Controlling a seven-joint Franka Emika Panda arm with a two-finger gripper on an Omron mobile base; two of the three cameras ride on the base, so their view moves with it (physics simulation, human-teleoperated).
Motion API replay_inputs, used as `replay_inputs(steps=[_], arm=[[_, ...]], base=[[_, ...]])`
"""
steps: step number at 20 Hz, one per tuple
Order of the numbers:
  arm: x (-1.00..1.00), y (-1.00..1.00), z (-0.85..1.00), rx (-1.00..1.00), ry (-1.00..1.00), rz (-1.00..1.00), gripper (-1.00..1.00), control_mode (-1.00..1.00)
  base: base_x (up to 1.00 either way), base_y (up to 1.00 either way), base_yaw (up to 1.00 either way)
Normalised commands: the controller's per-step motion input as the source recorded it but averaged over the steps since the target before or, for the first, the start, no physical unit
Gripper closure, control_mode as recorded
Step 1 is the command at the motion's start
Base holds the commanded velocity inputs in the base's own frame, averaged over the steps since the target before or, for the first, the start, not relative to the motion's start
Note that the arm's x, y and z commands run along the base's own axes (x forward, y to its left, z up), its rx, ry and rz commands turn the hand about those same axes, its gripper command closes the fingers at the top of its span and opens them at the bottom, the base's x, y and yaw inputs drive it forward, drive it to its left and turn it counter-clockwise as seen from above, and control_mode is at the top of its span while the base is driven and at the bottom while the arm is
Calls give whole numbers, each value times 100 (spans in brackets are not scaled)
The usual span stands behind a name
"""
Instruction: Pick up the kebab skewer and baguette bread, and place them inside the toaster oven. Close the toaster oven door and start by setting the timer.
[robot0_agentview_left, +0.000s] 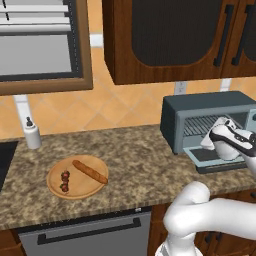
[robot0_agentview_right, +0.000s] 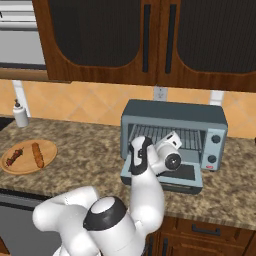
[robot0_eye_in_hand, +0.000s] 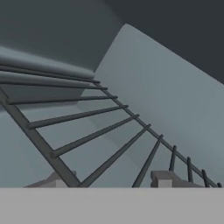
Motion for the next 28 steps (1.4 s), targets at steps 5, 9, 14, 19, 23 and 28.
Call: replay_inputs(steps=[5,9,14,19,23,28], arm=[[-14,-18,0,2,0,0,100,-100],[-37,-15,0,3,0,0,100,-100],[-46,-19,0,2,0,0,100,-100],[-43,-22,0,1,0,0,100,-100],[-46,-19,0,0,0,0,100,-100],[-53,-31,0,0,0,0,100,-100]], base=[[0,0,0],[0,0,0],[0,0,0],[0,0,0],[0,0,0],[0,0,0]])
